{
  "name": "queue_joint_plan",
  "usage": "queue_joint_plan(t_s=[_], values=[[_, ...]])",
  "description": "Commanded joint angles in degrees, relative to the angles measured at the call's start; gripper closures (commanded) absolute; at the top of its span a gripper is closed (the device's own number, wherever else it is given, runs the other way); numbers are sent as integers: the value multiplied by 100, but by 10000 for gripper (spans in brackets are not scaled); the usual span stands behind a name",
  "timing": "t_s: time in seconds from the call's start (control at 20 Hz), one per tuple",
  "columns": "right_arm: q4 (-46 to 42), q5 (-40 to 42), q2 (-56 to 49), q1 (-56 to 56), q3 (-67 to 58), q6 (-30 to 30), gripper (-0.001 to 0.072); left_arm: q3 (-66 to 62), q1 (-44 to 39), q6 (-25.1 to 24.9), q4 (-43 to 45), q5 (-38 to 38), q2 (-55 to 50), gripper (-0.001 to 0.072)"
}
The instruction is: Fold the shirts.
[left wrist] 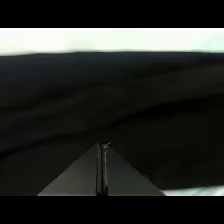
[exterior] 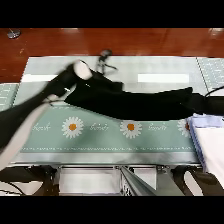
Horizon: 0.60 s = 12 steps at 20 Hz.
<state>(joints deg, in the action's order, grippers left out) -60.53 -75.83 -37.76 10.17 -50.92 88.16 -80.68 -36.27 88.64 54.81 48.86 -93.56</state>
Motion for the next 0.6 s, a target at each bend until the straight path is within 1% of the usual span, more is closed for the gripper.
queue_joint_plan(t_s=[0.0, 0.15, 0.25, 0.35, 0.45, 0.55], values=[[208, -195, 514, -4, 111, 107, 692, -122, -1141, 575, -33, -540, -595, 685], [297, -190, 507, -4, 111, 98, 692, -479, -1749, 573, -341, -516, -1121, 685], [330, -125, 505, -4, 111, 96, 692, -763, -2011, 553, -498, -282, -1392, 685], [328, -116, 505, -4, 111, 81, 691, -962, -2085, 420, -494, 2, -1462, 685], [328, -118, 505, -4, 111, 70, 691, -1257, -1784, 195, -485, 518, -1408, 684], [398, -122, 494, -7, 105, 55, 691, -1364, -1119, 195, -389, 802, -1178, 684]])
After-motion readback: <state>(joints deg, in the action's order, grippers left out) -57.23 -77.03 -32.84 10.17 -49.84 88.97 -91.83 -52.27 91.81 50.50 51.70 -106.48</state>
